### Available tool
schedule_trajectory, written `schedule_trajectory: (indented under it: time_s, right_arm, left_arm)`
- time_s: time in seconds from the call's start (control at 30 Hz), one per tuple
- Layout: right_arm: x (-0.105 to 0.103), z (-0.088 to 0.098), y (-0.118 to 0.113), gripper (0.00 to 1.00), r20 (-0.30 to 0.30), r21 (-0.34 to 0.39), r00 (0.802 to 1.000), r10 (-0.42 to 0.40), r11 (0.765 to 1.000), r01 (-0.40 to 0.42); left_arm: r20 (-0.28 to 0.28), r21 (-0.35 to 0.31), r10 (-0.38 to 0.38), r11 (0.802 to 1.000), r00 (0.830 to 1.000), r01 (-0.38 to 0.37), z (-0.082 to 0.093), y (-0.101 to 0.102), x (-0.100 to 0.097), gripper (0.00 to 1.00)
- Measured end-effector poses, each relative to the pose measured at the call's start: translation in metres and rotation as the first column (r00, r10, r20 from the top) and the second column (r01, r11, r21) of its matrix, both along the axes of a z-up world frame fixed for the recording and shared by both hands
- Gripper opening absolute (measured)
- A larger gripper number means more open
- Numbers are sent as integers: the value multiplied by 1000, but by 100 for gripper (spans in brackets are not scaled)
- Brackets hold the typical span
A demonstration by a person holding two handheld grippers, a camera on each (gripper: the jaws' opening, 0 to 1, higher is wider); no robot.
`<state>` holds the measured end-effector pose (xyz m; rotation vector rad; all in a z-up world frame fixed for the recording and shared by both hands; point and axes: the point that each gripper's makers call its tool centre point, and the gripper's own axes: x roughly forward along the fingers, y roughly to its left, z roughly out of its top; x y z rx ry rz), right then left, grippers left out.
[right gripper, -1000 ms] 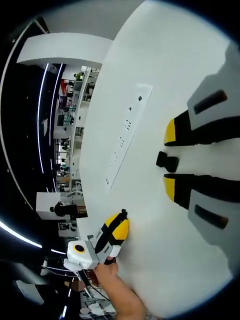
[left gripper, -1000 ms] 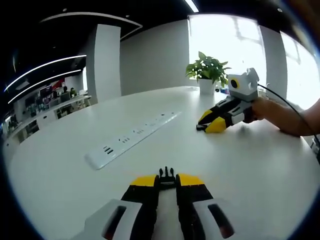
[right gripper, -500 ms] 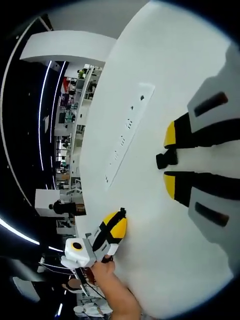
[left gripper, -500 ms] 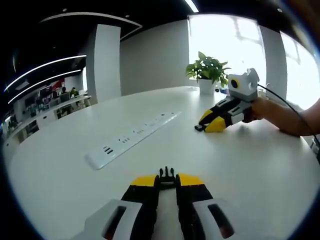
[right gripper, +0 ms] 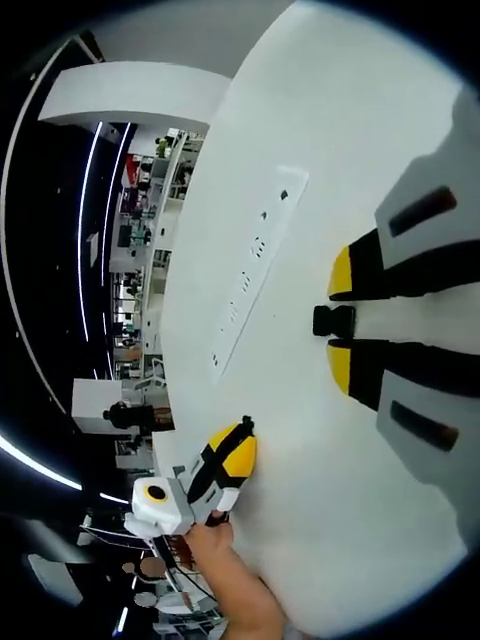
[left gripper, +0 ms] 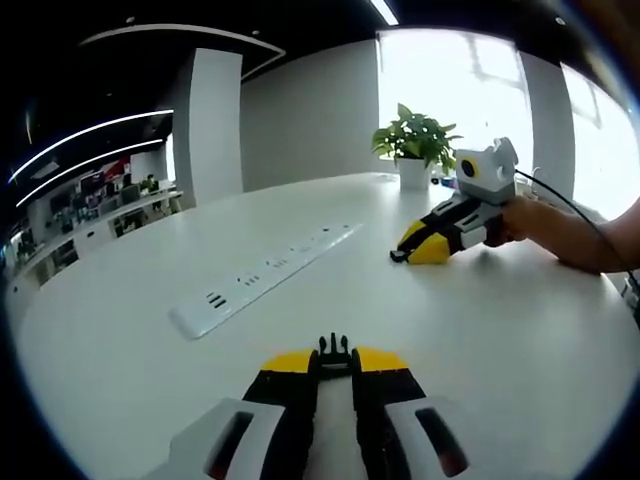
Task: Snap the two parts of the plastic buckle together until the buckle closes and remains connected.
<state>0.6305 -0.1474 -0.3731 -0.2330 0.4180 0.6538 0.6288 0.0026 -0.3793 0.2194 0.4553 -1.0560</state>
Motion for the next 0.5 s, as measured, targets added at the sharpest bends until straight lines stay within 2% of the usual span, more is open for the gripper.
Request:
schedule_trajectory:
  time_s: [0.5]
  right_arm:
    - [-1, 0, 1, 12, 3, -2, 1000, 14, 1000, -14]
  left_arm:
    - [11, 3, -9, 1000, 1000, 8, 0, -1, -1, 12]
